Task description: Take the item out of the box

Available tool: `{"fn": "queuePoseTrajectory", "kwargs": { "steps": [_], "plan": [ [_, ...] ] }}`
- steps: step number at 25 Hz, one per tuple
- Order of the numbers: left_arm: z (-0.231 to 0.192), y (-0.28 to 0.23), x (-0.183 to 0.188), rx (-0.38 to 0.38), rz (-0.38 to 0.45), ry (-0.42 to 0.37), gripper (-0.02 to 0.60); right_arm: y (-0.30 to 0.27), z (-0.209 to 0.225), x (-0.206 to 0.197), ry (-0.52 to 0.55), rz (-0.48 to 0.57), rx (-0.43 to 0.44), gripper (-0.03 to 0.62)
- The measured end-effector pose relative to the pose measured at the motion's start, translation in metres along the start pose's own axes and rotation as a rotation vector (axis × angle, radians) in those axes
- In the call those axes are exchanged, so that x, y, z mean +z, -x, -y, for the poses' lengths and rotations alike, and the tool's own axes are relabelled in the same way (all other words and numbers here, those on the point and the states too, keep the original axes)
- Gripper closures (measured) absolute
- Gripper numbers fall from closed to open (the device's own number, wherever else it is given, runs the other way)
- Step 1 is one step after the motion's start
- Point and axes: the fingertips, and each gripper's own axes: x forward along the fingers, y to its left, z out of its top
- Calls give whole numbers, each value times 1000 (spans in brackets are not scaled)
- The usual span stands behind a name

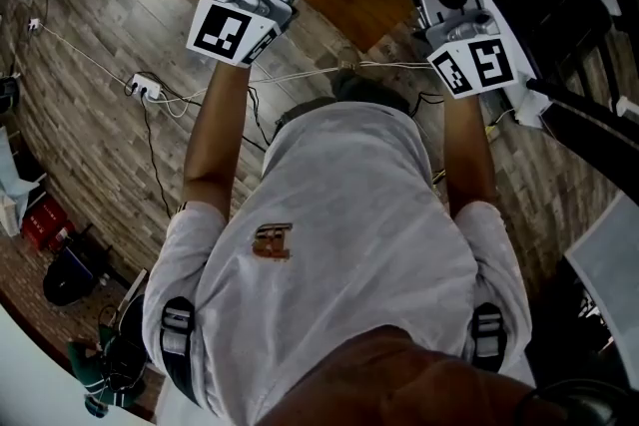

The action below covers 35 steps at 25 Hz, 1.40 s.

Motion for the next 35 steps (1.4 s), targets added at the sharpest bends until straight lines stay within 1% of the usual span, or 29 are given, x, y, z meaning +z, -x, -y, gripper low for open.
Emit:
{"fn": "queuePoseTrajectory", "kwargs": {
  "steps": [6,9,11,14,16,19,22,26,32,35],
  "plan": [
    [-23,-61,-21,-36,-49,-39,558,-30,58,7,-7,-5,21,562],
    [-31,-85,-33,-49,-60,-46,558,-40,83,4,-11,-18,26,562],
    [-35,-96,-40,-52,-72,-43,558,-45,93,-1,-16,-26,30,562],
    [-41,-106,-49,-55,-114,-40,558,-50,101,-4,-26,-35,31,562],
    [-45,-115,-56,-76,-143,-55,558,-55,107,-6,-32,-37,27,562],
    [-47,-126,-70,-143,-182,-118,558,-61,115,-11,-39,-38,13,562],
    [-45,-135,-83,-209,-239,-171,558,-65,122,-12,-46,-39,-18,562],
    [-39,-146,-106,-310,-329,-250,558,-68,130,-16,-56,-48,-58,562],
    [-39,-157,-144,-460,-470,-360,557,-71,130,-22,-50,-68,-100,562],
    [-40,-162,-162,-527,-527,-427,555,-73,131,-26,-52,-86,-122,562]
  ]
}}
